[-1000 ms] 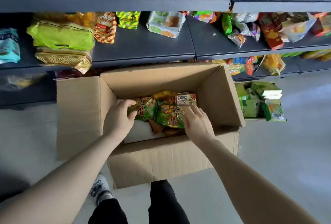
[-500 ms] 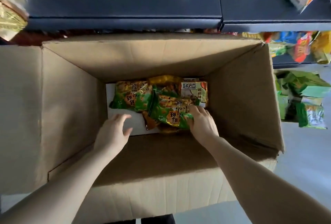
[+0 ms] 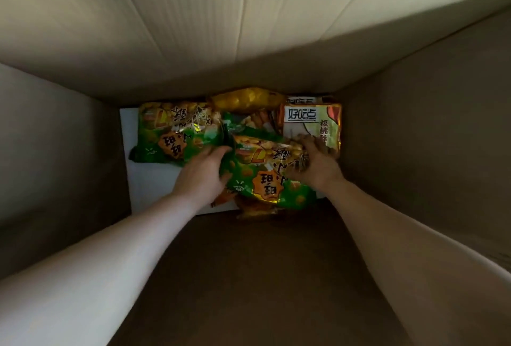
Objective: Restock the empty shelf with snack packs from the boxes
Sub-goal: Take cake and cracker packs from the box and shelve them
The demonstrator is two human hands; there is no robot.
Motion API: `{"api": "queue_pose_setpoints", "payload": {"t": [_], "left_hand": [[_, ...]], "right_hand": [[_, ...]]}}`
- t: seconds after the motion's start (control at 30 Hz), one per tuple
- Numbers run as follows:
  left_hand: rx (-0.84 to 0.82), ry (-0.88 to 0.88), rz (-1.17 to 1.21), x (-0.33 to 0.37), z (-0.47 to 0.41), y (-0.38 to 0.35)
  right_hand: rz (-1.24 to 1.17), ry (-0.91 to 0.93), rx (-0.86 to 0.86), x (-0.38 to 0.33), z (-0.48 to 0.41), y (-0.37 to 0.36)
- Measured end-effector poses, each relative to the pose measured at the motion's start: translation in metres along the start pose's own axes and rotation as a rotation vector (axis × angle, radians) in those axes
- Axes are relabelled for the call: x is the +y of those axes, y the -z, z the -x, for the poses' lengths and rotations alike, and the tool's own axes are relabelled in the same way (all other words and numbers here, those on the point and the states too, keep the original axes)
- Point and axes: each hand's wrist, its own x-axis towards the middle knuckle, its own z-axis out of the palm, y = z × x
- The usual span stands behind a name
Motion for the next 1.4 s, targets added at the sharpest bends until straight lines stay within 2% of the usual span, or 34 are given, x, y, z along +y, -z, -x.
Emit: {"api": "queue_pose_setpoints", "payload": {"t": [0.07, 0.13, 0.2, 0.27, 0.37, 0.43, 0.5, 0.57, 0.63, 0.67, 0.77, 0.87, 0.93, 1.0, 1.13, 1.2, 1.23, 1.3, 1.33, 1.37, 1.4], "left_hand": [[-0.01, -0.028, -0.021, -0.012, -0.005, -0.003], [-0.015, -0.055, -0.061, -0.021, -0.006, -0.003], [-0.05, -0.073, -0.137, -0.026, -0.008, 0.0], [-0.114, -0.052, -0.279, -0.029, -0.012, 0.006], [-0.112, 0.037, -0.447, -0.035, -0.017, 0.027], [-0.066, 0.06, -0.504, -0.047, -0.018, 0.043], [-0.003, 0.109, -0.502, -0.066, -0.016, 0.057], [0.073, 0.159, -0.438, -0.086, -0.015, 0.065], [0.097, 0.197, -0.351, -0.098, -0.016, 0.065], [0.095, 0.207, -0.315, -0.1, -0.017, 0.063], [0.068, 0.196, -0.206, -0.098, -0.015, 0.051], [0.028, 0.189, -0.064, -0.09, -0.013, 0.038], [0.028, 0.238, 0.071, -0.077, -0.013, 0.038], [0.008, 0.302, 0.221, -0.057, -0.013, 0.042], [-0.214, 0.501, 0.652, -0.023, -0.015, 0.049], [-0.332, 0.581, 0.751, -0.018, -0.014, 0.044], [-0.33, 0.59, 0.762, -0.02, -0.014, 0.04], [-0.221, 0.605, 0.757, -0.027, -0.017, 0.03], [-0.155, 0.612, 0.739, -0.032, -0.019, 0.025], [-0.103, 0.615, 0.701, -0.037, -0.021, 0.022], [-0.073, 0.619, 0.649, -0.043, -0.023, 0.019]], "right_hand": [[-0.121, 0.056, 0.065, -0.001, -0.003, -0.011], [-0.203, 0.198, 0.109, -0.013, -0.001, -0.018], [-0.233, 0.342, 0.095, -0.035, 0.002, -0.025], [-0.324, 0.38, 0.001, -0.062, 0.003, -0.028], [-0.555, 0.201, -0.159, -0.094, -0.007, -0.024], [-0.755, 0.055, -0.04, -0.109, -0.021, -0.015], [-0.768, 0.003, 0.131, -0.118, -0.04, -0.003], [-0.658, -0.016, 0.151, -0.121, -0.054, 0.003], [-0.665, -0.055, 0.151, -0.123, -0.063, 0.004], [-0.728, -0.093, 0.153, -0.123, -0.063, 0.004], [-1.114, -0.312, 0.066, -0.127, -0.065, 0.0], [-1.245, -0.444, 0.042, -0.125, -0.059, -0.008], [-1.271, -0.434, 0.068, -0.12, -0.049, -0.013], [-1.283, -0.396, -0.015, -0.11, -0.028, -0.015], [-1.316, -0.3, -0.395, -0.085, 0.019, -0.009], [-1.26, -0.221, -0.585, -0.073, 0.033, -0.008], [-1.252, -0.192, -0.634, -0.068, 0.034, -0.009], [-1.26, -0.265, -0.564, -0.051, 0.026, -0.016], [-1.164, -0.319, -0.444, -0.041, 0.02, -0.021], [-0.962, -0.359, -0.292, -0.03, 0.012, -0.028], [-0.655, -0.372, -0.176, -0.017, 0.004, -0.034]]}}
